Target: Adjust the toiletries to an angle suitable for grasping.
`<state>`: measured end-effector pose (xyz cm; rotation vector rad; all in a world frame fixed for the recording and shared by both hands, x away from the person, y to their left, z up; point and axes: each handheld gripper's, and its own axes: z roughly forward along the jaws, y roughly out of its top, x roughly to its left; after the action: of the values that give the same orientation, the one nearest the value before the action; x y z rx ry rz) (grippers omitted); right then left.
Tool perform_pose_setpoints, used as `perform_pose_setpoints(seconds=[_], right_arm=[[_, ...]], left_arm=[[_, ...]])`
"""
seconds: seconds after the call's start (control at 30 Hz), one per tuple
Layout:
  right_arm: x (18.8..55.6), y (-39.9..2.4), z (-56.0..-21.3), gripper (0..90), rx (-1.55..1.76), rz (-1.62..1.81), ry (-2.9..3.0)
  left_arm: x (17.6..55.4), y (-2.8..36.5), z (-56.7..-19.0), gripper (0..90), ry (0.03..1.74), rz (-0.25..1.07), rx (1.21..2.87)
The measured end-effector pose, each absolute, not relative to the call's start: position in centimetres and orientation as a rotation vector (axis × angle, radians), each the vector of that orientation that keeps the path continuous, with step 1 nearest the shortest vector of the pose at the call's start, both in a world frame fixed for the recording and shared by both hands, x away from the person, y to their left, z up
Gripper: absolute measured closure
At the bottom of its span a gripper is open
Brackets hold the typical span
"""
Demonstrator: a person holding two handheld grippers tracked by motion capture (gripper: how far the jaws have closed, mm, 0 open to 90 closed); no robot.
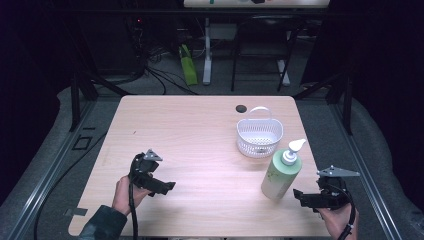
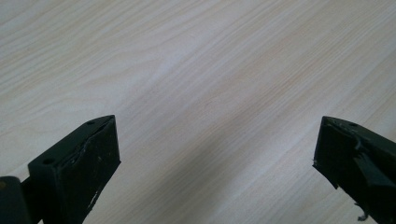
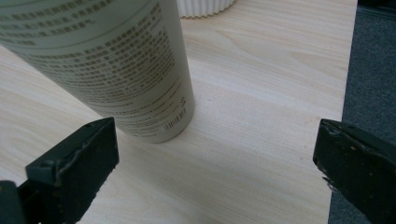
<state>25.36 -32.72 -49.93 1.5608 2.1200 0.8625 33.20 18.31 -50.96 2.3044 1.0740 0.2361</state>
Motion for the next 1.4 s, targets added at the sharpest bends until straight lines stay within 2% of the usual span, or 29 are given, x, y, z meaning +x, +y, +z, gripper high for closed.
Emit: perform_pose_setpoints(seconds=[1.0, 1.4], right_arm=[[23.4, -30.2, -46.4, 0.0, 1.339, 0.982, 2.067], [24.3, -29.7, -45.1, 0.0, 1.277, 1.062, 2.030]], left_arm=[[33.6, 18.0, -51.1, 0.0, 1.032, 0.218, 2.316], [33.9, 17.8, -51.2, 0.0, 1.024, 0.218, 2.321]])
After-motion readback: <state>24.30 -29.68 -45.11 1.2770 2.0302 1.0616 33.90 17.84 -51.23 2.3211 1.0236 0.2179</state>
